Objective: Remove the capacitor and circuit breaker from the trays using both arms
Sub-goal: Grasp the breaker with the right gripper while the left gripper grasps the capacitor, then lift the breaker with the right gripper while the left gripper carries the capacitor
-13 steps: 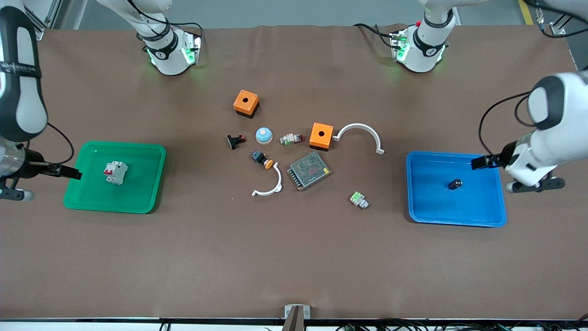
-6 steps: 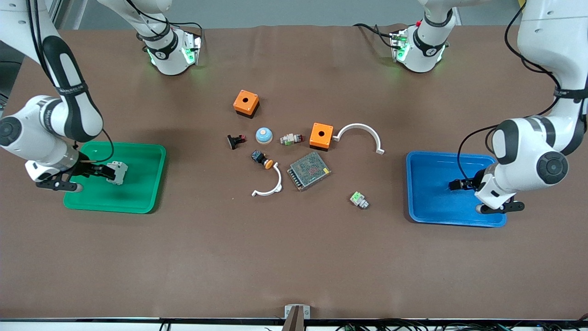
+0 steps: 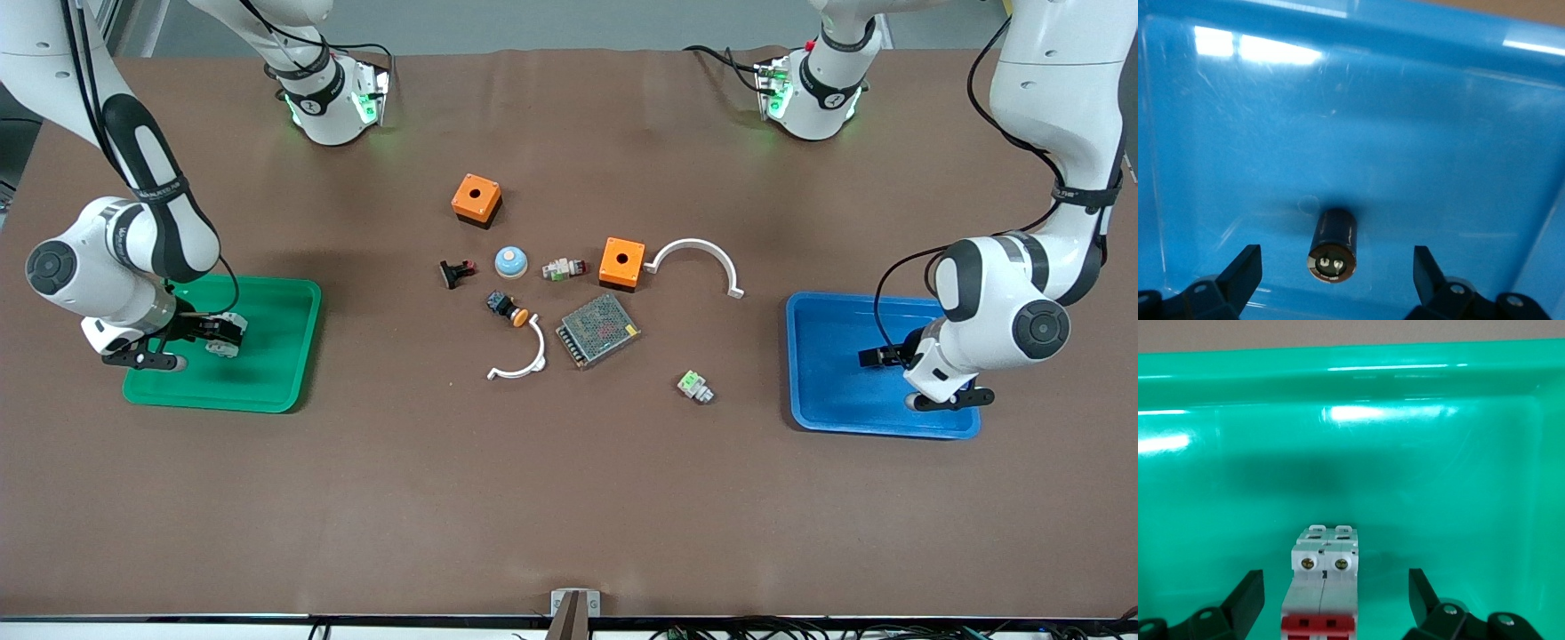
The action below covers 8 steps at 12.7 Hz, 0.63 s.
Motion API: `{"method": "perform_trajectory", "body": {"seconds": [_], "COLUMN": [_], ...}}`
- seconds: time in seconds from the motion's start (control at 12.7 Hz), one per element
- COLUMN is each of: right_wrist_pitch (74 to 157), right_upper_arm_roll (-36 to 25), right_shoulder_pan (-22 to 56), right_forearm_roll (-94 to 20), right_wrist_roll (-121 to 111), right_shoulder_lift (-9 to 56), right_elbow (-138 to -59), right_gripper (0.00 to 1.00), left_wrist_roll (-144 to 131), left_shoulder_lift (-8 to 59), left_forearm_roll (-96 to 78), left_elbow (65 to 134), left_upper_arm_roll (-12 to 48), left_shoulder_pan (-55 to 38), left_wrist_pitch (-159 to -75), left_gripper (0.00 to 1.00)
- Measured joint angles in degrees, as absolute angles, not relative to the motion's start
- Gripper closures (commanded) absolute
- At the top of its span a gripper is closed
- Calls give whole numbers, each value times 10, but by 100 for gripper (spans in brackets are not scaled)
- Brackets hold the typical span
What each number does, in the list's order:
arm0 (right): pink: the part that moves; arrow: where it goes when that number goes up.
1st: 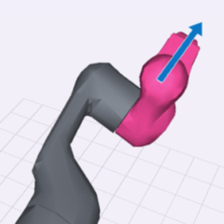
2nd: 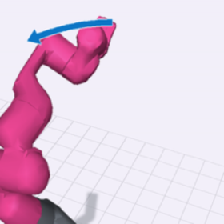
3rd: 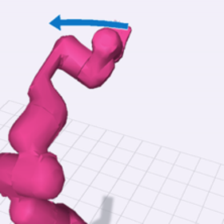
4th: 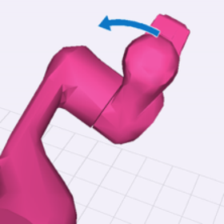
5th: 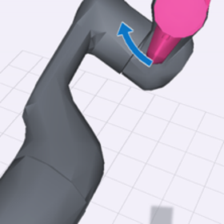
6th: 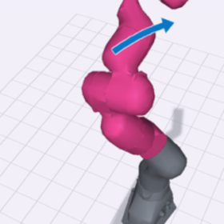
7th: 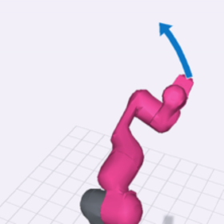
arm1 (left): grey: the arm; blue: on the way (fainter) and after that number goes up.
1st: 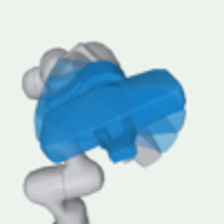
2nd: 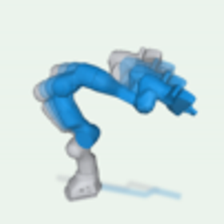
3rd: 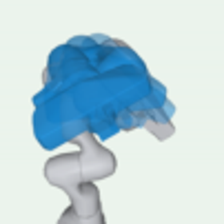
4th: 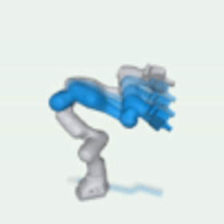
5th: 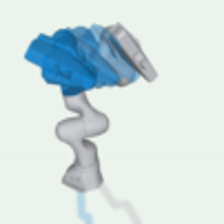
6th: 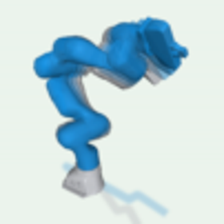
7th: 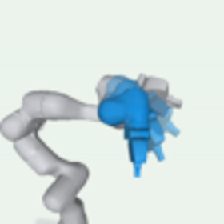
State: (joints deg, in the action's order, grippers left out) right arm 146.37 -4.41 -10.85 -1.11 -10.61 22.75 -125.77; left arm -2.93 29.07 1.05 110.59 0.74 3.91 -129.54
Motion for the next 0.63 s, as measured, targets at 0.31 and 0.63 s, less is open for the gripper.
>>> {"method": "perform_trajectory", "body": {"seconds": [0.31,0.63], "right_wrist_pitch": [1463,1399], "right_upper_arm_roll": [-43,-36], "right_shoulder_pan": [-108,-104], "right_forearm_roll": [-13,-22], "right_wrist_roll": [-106,-106], "right_shoulder_lift": [229,219], "right_elbow": [-1259,-1234], "right_gripper": [97,99], "left_wrist_roll": [-29,-29], "left_shoulder_lift": [299,299], "left_forearm_roll": [28,29], "left_elbow": [1118,1118], "left_upper_arm_roll": [7,7], "left_shoulder_pan": [41,41], "left_wrist_pitch": [-1302,-1302], "left_gripper": [29,65]}}
